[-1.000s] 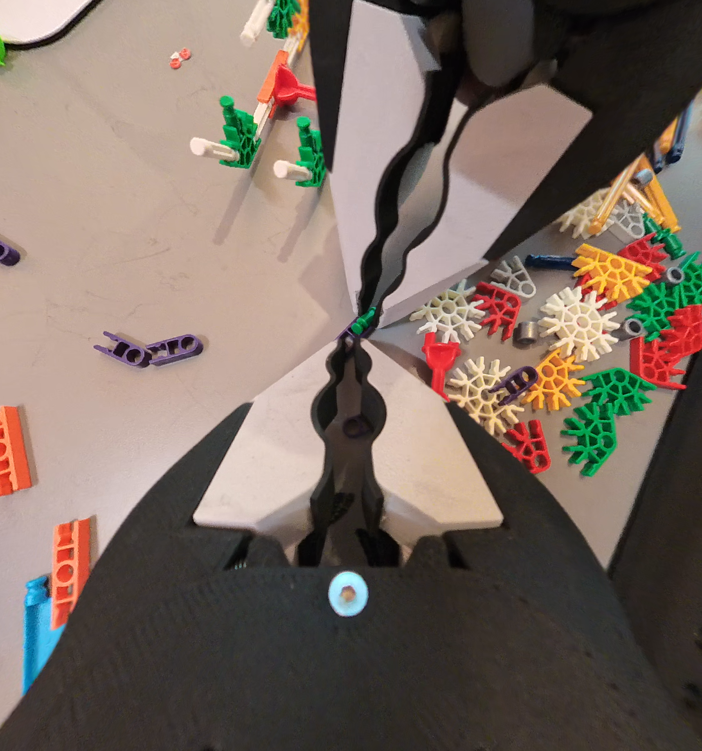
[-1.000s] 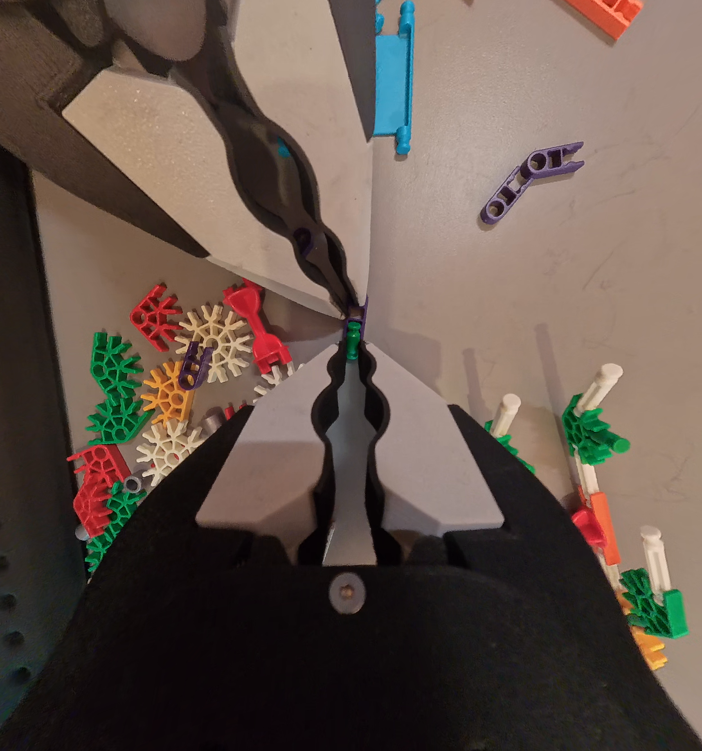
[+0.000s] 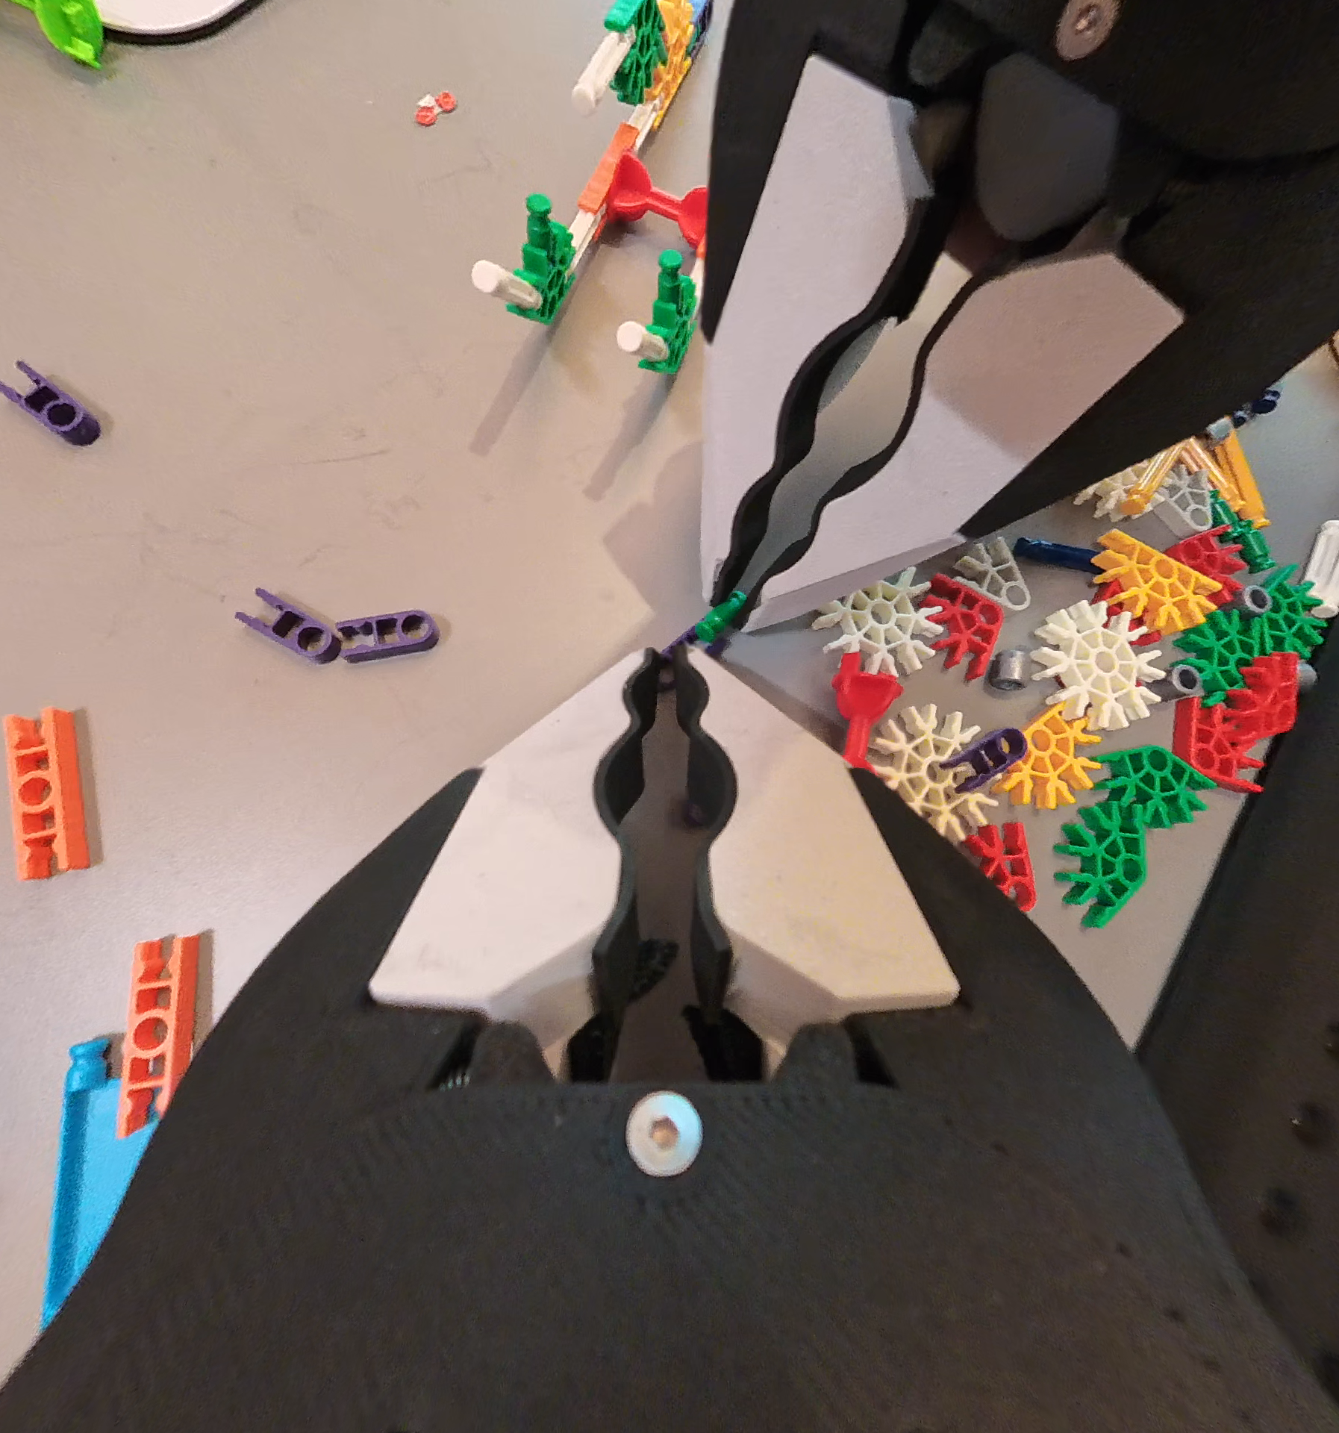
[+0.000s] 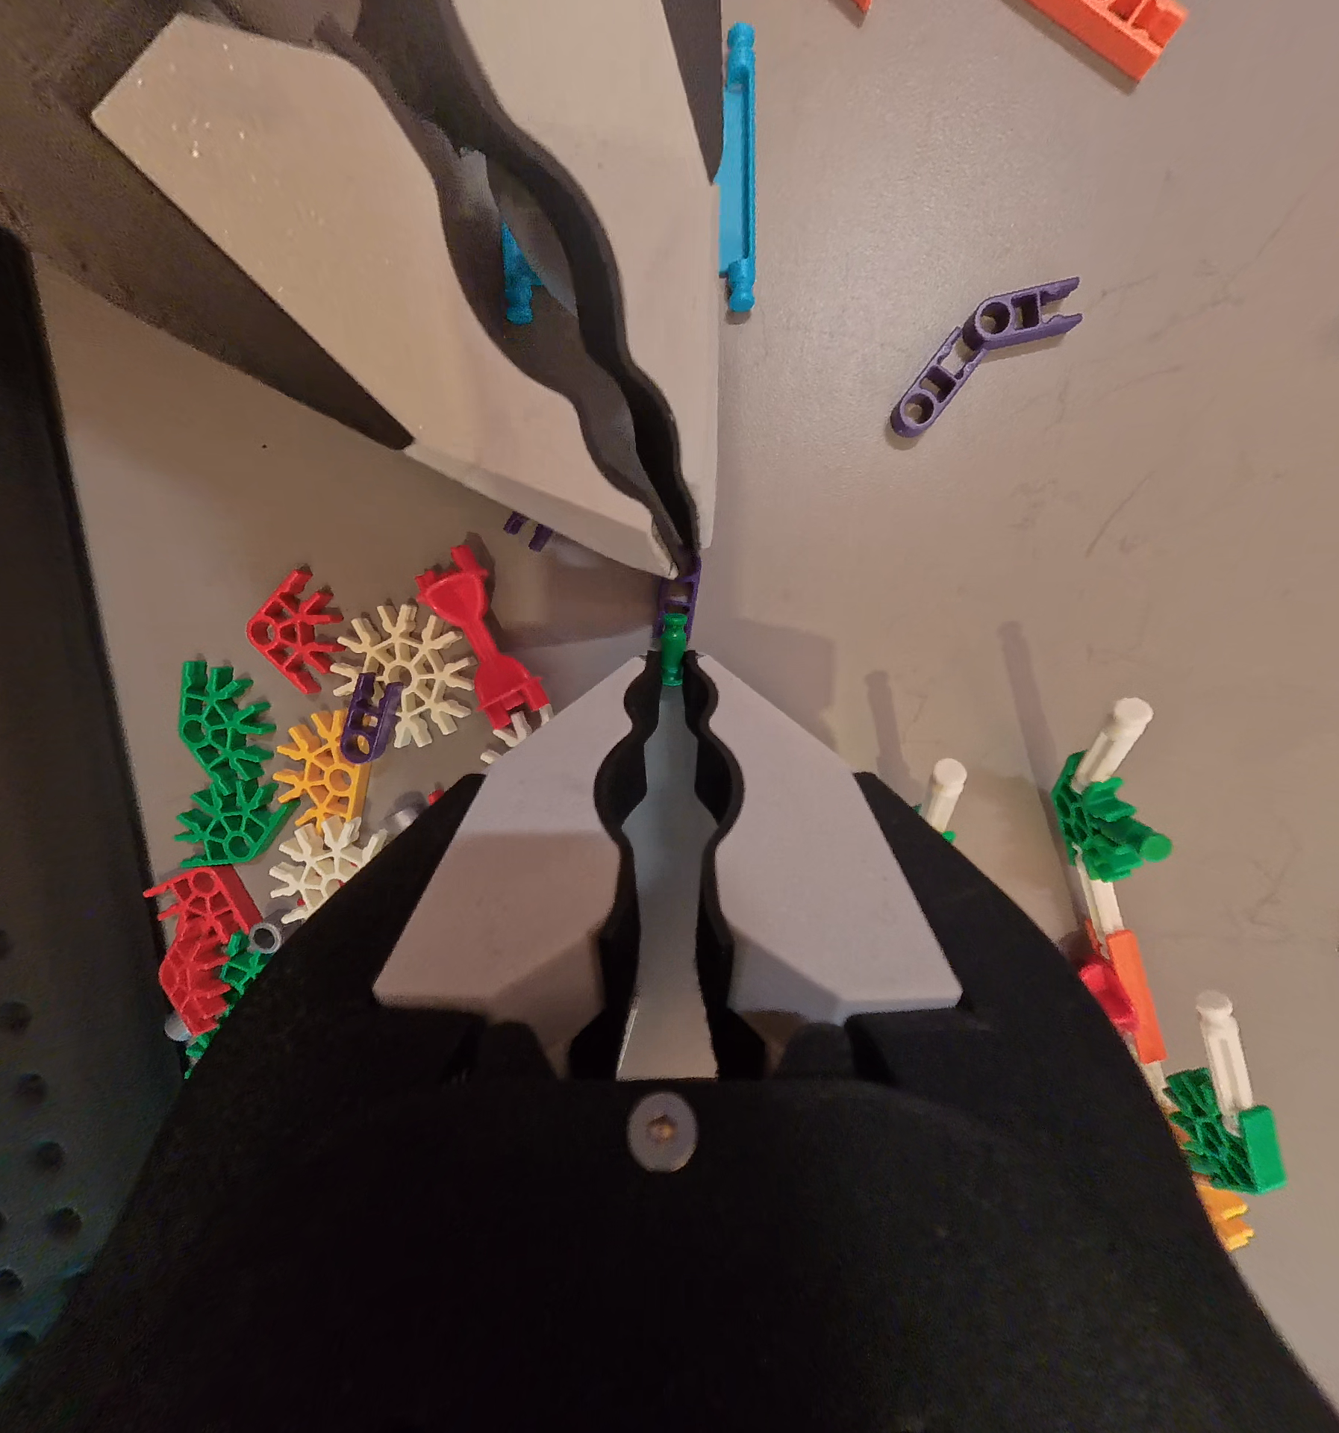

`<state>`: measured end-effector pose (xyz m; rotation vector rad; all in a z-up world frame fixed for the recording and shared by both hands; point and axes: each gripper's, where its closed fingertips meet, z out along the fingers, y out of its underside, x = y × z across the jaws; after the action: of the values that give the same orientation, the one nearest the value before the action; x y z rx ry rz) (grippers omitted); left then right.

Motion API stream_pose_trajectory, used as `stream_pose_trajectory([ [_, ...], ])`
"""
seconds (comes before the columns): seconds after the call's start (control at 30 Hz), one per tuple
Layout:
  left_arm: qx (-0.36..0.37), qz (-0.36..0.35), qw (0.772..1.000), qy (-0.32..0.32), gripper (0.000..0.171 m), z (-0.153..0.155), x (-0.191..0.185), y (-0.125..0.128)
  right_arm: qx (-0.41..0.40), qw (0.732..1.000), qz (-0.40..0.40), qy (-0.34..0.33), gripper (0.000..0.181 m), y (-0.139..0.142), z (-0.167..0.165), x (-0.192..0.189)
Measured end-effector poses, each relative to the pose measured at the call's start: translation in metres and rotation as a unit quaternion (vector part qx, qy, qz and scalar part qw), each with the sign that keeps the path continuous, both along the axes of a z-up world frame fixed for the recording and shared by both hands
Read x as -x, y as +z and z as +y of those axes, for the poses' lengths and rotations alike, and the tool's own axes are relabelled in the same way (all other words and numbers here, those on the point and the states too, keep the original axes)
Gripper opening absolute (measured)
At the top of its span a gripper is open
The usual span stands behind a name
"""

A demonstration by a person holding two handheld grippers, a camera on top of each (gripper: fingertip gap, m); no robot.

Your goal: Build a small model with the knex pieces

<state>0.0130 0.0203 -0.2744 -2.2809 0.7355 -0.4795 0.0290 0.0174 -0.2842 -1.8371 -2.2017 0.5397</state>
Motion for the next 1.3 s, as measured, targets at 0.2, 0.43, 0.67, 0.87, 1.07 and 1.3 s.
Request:
stream_pose_trajectory([
  [0.2,0.003,-0.003,1.000,-0.007,0.000,0.002,-0.005,0.001,-0.002,1.000,-0.006,0.002,0.003,-0.004,-0.001,0.001],
  [0.43,0.001,-0.022,1.000,0.009,0.000,0.003,0.005,0.008,0.001,1.000,0.000,-0.002,0.003,0.003,0.000,0.003],
  [0.67,0.008,0.006,1.000,-0.008,0.000,0.003,0.006,-0.002,0.012,1.000,-0.017,-0.019,0.003,-0.001,0.000,0.006],
  [0.87,0.007,0.011,1.000,-0.015,0.000,0.001,0.004,-0.007,0.032,0.998,-0.039,-0.033,0.003,0.000,-0.001,0.008],
  [1.07,0.006,-0.001,1.000,-0.018,0.000,0.000,0.003,-0.007,0.056,0.995,-0.062,-0.051,0.003,-0.002,-0.003,0.009],
  [1.3,0.010,-0.012,1.000,-0.025,0.000,0.000,0.002,-0.007,0.079,0.990,-0.091,-0.073,0.003,-0.002,-0.003,0.009],
])
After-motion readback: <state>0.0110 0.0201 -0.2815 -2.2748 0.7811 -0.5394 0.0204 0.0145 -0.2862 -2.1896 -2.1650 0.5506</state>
